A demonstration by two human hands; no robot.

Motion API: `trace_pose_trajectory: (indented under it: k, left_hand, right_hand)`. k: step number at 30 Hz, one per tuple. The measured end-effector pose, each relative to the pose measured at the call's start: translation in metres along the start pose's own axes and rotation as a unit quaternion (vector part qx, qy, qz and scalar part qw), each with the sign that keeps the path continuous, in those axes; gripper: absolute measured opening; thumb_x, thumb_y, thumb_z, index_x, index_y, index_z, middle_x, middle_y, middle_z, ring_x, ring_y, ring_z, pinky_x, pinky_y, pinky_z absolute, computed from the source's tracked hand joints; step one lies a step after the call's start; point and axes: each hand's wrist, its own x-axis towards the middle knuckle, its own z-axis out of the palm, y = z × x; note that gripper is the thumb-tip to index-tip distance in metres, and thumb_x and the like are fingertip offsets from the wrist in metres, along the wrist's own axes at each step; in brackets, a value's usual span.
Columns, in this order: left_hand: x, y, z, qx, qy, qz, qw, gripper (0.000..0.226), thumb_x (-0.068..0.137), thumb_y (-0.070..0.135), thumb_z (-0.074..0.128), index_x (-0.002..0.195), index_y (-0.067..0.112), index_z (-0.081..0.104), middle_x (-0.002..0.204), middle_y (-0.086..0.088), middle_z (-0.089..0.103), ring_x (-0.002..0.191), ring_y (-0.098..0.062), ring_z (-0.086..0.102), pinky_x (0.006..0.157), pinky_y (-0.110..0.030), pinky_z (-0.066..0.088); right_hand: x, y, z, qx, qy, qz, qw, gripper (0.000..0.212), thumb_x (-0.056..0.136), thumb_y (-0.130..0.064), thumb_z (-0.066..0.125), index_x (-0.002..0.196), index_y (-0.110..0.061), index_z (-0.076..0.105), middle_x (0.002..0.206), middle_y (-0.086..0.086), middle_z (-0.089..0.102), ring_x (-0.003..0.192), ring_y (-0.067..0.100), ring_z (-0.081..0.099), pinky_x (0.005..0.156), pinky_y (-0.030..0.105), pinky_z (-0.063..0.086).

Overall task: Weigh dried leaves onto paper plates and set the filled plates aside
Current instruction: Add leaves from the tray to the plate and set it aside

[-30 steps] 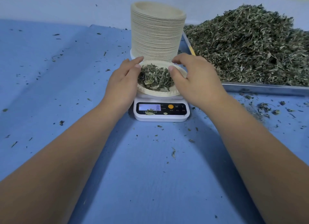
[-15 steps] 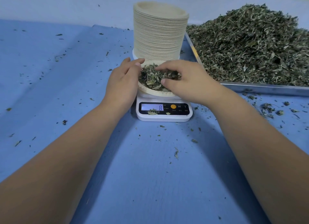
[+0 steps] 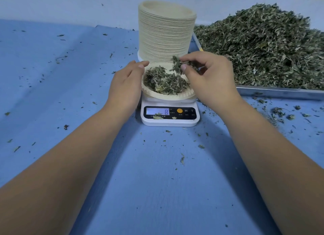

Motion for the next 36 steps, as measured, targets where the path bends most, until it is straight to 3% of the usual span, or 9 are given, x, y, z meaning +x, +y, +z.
trace_pose_trajectory:
  k: [4,10,15,22,26,29,32,36]
  left_hand:
    - [0.000,-0.001,-0.001,-0.004,-0.005,0.000,1.000,0.041,0.088,0.044,0.046,0.117,0.040,0.075,0.136,0.019,0.059,0.139,0.000,0.046,0.121,-0.039,0.035]
    - [0.001,-0.004,-0.001,-0.004,-0.007,-0.005,1.000,0.043,0.086,0.045,0.048,0.119,0.041,0.074,0.137,0.021,0.055,0.141,0.004,0.041,0.122,-0.040,0.033]
    - [-0.001,-0.005,0.000,-0.005,-0.013,-0.004,1.000,0.043,0.087,0.046,0.048,0.122,0.041,0.073,0.149,0.014,0.055,0.142,0.002,0.041,0.122,-0.040,0.032]
    - [0.000,-0.003,0.000,-0.015,-0.009,-0.009,1.000,0.037,0.085,0.045,0.047,0.111,0.046,0.074,0.127,0.026,0.057,0.141,0.001,0.042,0.122,-0.040,0.033]
    - [-0.001,-0.004,0.000,-0.005,-0.011,-0.012,1.000,0.048,0.087,0.046,0.044,0.125,0.038,0.072,0.139,0.016,0.062,0.136,-0.005,0.051,0.119,-0.041,0.037]
    - [-0.001,-0.003,0.001,-0.002,-0.017,-0.017,1.000,0.049,0.087,0.046,0.043,0.128,0.039,0.070,0.136,0.015,0.066,0.131,-0.006,0.056,0.117,-0.042,0.040]
    - [-0.002,-0.002,0.001,0.003,-0.021,-0.020,1.000,0.048,0.088,0.046,0.044,0.127,0.040,0.070,0.135,0.016,0.066,0.130,-0.006,0.058,0.116,-0.042,0.040]
    - [-0.003,0.000,0.000,-0.006,0.003,-0.034,0.999,0.046,0.086,0.048,0.045,0.125,0.046,0.067,0.134,0.020,0.063,0.131,-0.005,0.055,0.117,-0.041,0.040]
  right_hand:
    - [0.000,0.002,0.002,0.014,0.017,0.019,1.000,0.017,0.092,-0.021,0.070,0.107,-0.027,0.077,0.091,-0.016,0.071,0.082,-0.002,0.061,0.082,0.026,0.053]
    - [0.002,0.007,-0.001,0.012,0.018,0.021,1.000,0.017,0.092,-0.021,0.070,0.107,-0.027,0.078,0.088,-0.024,0.068,0.080,-0.005,0.059,0.080,0.024,0.051]
    - [0.003,0.008,-0.002,0.015,0.015,0.031,0.999,0.017,0.092,-0.022,0.070,0.105,-0.030,0.077,0.089,-0.020,0.071,0.085,0.007,0.065,0.080,0.031,0.055]
    - [0.009,0.015,-0.009,0.035,0.051,0.039,0.997,0.017,0.092,-0.021,0.070,0.102,-0.034,0.075,0.086,-0.021,0.070,0.073,-0.006,0.059,0.068,0.019,0.049]
    - [0.020,0.034,-0.038,-0.029,0.129,0.045,0.990,0.020,0.092,-0.022,0.067,0.108,-0.030,0.076,0.098,-0.017,0.073,0.089,0.000,0.068,0.084,0.025,0.057]
    - [0.018,0.061,-0.058,-0.175,0.093,0.097,0.975,0.024,0.095,-0.022,0.061,0.115,-0.022,0.074,0.105,-0.007,0.073,0.095,0.013,0.068,0.093,0.033,0.056]
    - [0.013,0.080,-0.062,-0.242,0.034,0.154,0.957,0.030,0.095,-0.021,0.059,0.123,-0.017,0.070,0.110,0.007,0.073,0.100,0.027,0.066,0.093,0.034,0.052]
    - [0.015,0.077,-0.053,-0.215,0.047,0.131,0.967,0.029,0.097,-0.018,0.056,0.122,-0.017,0.070,0.110,0.005,0.072,0.092,0.021,0.065,0.085,0.028,0.049]
